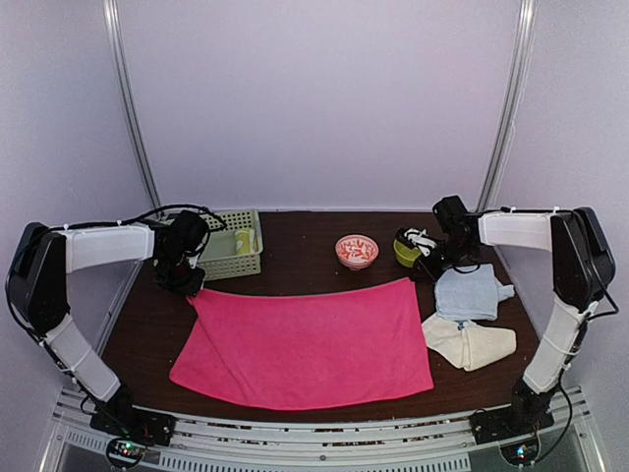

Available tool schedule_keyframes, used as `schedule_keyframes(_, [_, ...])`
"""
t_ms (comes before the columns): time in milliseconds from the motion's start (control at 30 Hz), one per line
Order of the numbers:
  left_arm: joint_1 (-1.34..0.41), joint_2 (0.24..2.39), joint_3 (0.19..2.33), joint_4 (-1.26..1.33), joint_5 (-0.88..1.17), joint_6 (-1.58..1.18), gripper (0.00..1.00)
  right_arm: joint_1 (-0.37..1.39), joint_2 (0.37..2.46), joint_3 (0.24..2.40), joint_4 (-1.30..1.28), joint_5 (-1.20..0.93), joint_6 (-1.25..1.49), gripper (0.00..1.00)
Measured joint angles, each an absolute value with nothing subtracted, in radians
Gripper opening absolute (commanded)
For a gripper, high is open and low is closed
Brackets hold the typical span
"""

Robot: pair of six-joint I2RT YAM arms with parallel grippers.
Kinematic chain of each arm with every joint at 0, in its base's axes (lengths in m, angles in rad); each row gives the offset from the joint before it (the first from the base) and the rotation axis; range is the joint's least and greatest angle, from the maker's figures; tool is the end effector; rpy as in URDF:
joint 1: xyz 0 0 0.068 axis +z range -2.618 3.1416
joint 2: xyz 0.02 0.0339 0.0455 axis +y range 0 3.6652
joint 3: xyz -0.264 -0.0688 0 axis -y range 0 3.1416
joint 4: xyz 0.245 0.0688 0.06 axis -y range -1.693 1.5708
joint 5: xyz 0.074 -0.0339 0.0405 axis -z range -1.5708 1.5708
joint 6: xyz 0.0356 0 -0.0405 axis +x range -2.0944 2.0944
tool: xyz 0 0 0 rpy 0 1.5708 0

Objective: Roll the towels
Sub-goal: Flatten out the towel at the center of the board.

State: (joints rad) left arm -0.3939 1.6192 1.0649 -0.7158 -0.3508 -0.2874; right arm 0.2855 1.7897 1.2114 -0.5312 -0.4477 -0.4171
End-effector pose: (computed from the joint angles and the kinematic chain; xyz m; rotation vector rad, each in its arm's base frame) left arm 0.2859 -0.1056 0.1966 0.0720 2.7264 0.3174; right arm 0.3435 0.1169 0.1925 -1.0262 2.3956 0.5510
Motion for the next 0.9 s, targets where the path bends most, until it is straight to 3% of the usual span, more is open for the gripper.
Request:
schedule_keyframes(233, [-0.366, 1.623, 1.066, -0.682, -0.389, -0.318, 0.0, 0.286, 1.81, 1.244, -0.475, -0.404, -0.383, 0.0])
schedule_keyframes(267, [-0.358, 1.623, 1.066, -0.68, -0.39, -0.321, 0.06, 0.286, 1.821, 1.255, -0.466, -0.398, -0.376, 0.0])
schedule_keyframes(467, [-0.342, 1.616, 1.066, -0.672, -0.339, -0.327, 0.27, 0.286, 1.852, 1.288, -0.461, -0.379, -0.354, 0.28])
schedule_keyframes(633, [-0.342, 1.529, 1.064, -0.729, -0.266, -0.365, 0.28, 0.286, 1.773, 1.269, -0.487, -0.37, -0.342, 0.33])
schedule_keyframes(700, [-0.342, 1.456, 1.052, -0.756, -0.224, -0.388, 0.26, 0.286, 1.697, 1.249, -0.506, -0.373, -0.345, 0.33])
schedule_keyframes(900, [-0.347, 1.329, 0.958, -0.864, -0.093, -0.453, 0.01, 0.313, 1.478, 1.147, -0.579, -0.466, -0.421, 0.29])
